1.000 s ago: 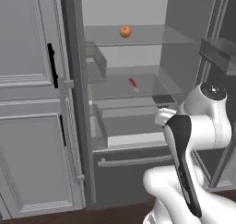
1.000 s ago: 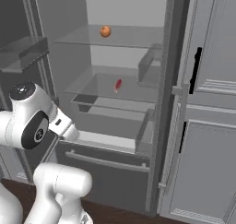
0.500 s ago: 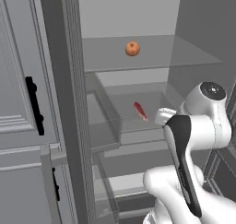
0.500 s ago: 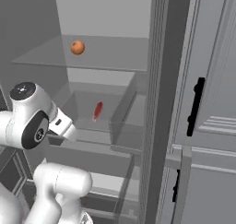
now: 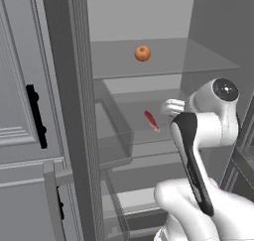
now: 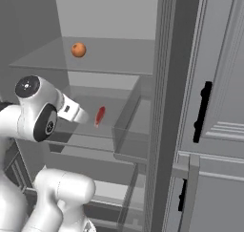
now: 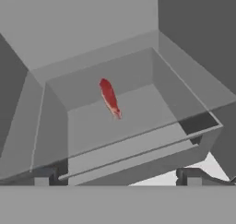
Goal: Place one onion and one steak in each tupperware on the nearby counter, to pack two identical lunches.
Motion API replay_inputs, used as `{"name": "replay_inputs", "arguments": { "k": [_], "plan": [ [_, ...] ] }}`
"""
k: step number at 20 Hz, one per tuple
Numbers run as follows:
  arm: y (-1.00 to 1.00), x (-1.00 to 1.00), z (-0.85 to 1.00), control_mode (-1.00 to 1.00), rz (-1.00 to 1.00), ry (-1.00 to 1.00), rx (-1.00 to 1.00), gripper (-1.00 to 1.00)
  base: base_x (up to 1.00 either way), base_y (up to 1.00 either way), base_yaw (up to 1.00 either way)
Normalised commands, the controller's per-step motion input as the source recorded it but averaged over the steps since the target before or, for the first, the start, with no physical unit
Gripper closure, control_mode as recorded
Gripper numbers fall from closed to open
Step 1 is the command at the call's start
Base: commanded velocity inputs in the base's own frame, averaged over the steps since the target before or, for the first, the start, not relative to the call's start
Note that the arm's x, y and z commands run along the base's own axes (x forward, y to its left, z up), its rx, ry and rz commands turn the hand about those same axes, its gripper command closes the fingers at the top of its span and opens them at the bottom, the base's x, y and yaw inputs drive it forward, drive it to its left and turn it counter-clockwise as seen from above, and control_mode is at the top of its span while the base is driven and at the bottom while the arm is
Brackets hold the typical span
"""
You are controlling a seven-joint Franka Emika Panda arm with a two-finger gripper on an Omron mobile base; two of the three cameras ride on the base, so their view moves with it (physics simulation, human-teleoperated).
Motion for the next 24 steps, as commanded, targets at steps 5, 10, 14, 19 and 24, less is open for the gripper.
{"name": "replay_inputs", "arguments": {
  "k": [5, 10, 14, 19, 24],
  "plan": [
    [0.01, 0.92, -0.29, -1.0, 0.13, 0.16, -0.14, -1.0, 0.0, 0.0, 0.0],
    [0.04, 0.65, -0.85, -1.0, 0.18, 0.29, -0.17, -1.0, 0.0, 0.0, 0.0],
    [0.04, 0.65, -0.7, -1.0, 0.05, 0.01, -0.04, -1.0, 0.0, 0.0, 0.0],
    [0.0, 0.68, -0.29, -1.0, 0.04, 0.0, 0.0, -1.0, 0.0, 0.0, 0.0],
    [0.0, 0.7, -0.35, -1.0, 0.06, 0.0, 0.0, -1.0, 0.0, 0.0, 0.0]
  ]
}}
